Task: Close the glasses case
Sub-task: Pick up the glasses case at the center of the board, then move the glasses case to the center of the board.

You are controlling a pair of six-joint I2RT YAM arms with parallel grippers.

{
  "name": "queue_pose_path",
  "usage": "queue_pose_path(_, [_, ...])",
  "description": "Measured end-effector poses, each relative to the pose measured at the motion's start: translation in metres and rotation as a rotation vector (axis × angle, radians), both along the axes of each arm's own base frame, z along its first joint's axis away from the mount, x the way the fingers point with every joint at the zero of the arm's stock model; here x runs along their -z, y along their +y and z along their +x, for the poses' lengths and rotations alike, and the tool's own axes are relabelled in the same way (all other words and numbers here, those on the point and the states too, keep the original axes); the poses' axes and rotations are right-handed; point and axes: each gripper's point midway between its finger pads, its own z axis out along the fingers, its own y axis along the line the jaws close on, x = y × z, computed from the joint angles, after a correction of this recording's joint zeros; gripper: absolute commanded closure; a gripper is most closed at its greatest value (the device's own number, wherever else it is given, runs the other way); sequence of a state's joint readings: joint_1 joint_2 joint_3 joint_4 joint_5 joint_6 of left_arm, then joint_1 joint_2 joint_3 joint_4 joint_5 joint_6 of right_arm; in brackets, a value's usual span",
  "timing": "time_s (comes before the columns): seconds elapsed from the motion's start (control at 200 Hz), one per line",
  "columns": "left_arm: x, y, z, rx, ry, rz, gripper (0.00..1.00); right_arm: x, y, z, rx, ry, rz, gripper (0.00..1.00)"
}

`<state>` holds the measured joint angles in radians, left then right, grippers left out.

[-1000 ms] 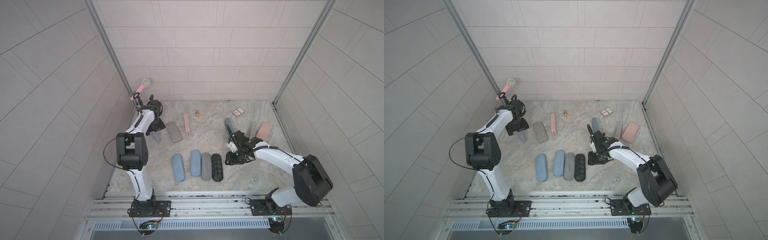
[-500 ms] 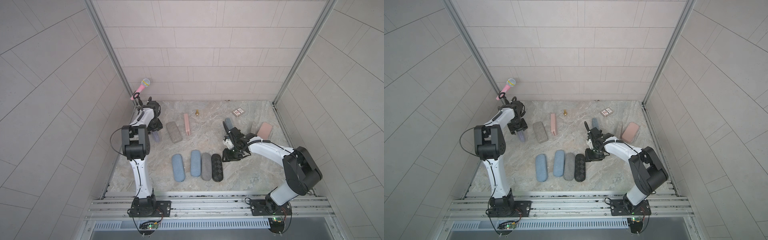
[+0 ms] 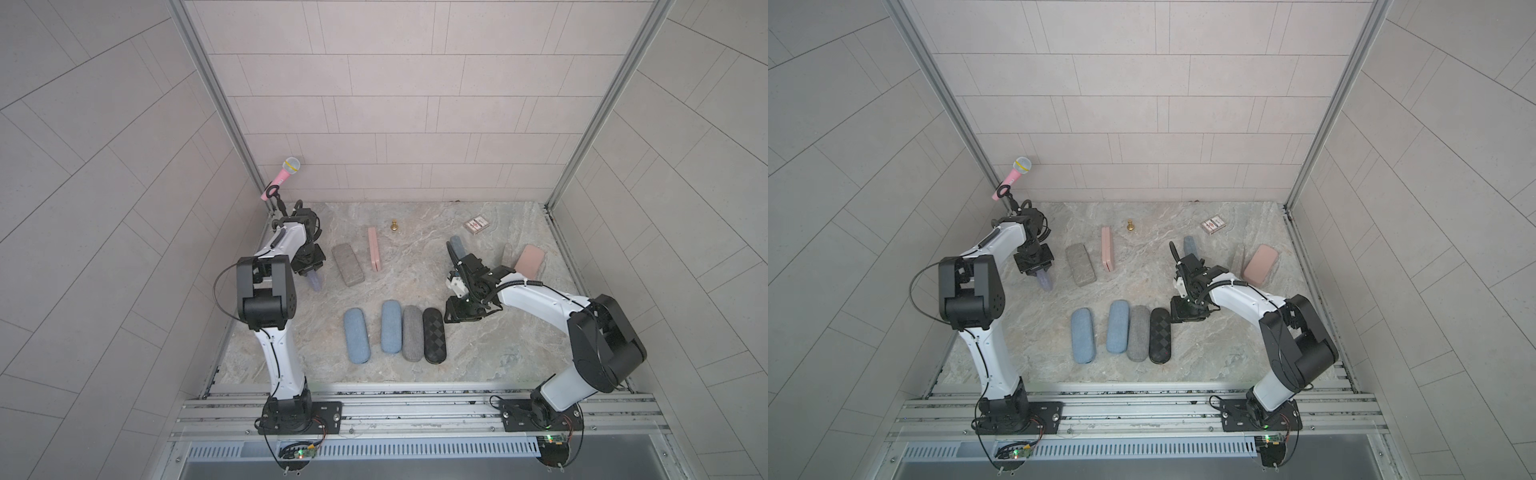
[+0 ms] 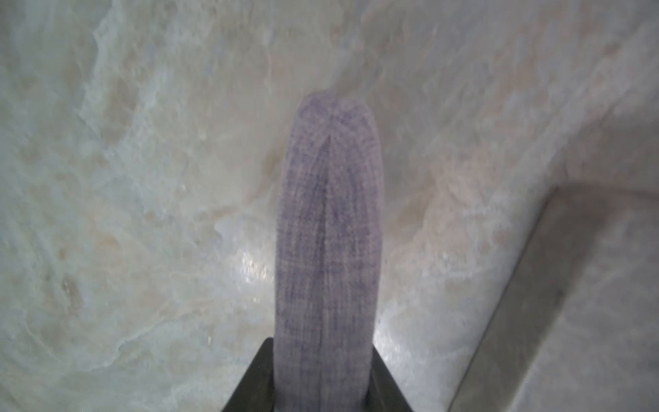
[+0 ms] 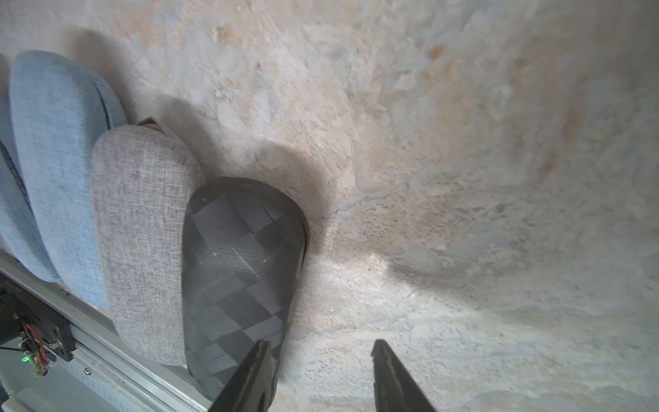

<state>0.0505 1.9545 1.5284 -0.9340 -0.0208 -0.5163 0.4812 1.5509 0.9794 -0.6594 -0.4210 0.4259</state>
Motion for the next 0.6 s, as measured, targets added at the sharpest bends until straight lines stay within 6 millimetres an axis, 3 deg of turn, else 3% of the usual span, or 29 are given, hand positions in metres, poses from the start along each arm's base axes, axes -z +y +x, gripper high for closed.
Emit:
queue_pose_path(0.14, [-0.027, -0.028, -0.052, 0.052, -0.049, -0.040, 0.70, -0.018, -0.001, -0.001, 0.008, -0.052, 0.027, 0.52])
queue_pose_path(0.245, [-0.033, -0.051, -0.089, 0.099, -0.075, -0.069, 0.70, -0.027, -0.003, -0.005, 0.018, -0.075, 0.042, 0.52])
queue_pose_path(0.44, [-0.009, -0.087, -0.153, 0.191, -0.008, -0.085, 0.71, -0.034, -0.013, -0.019, 0.035, -0.087, 0.042, 0.51])
queue_pose_path(0.6, [0.007, -0.094, -0.182, 0.206, 0.038, -0.069, 0.71, -0.036, -0.022, -0.033, 0.056, -0.092, 0.037, 0.51])
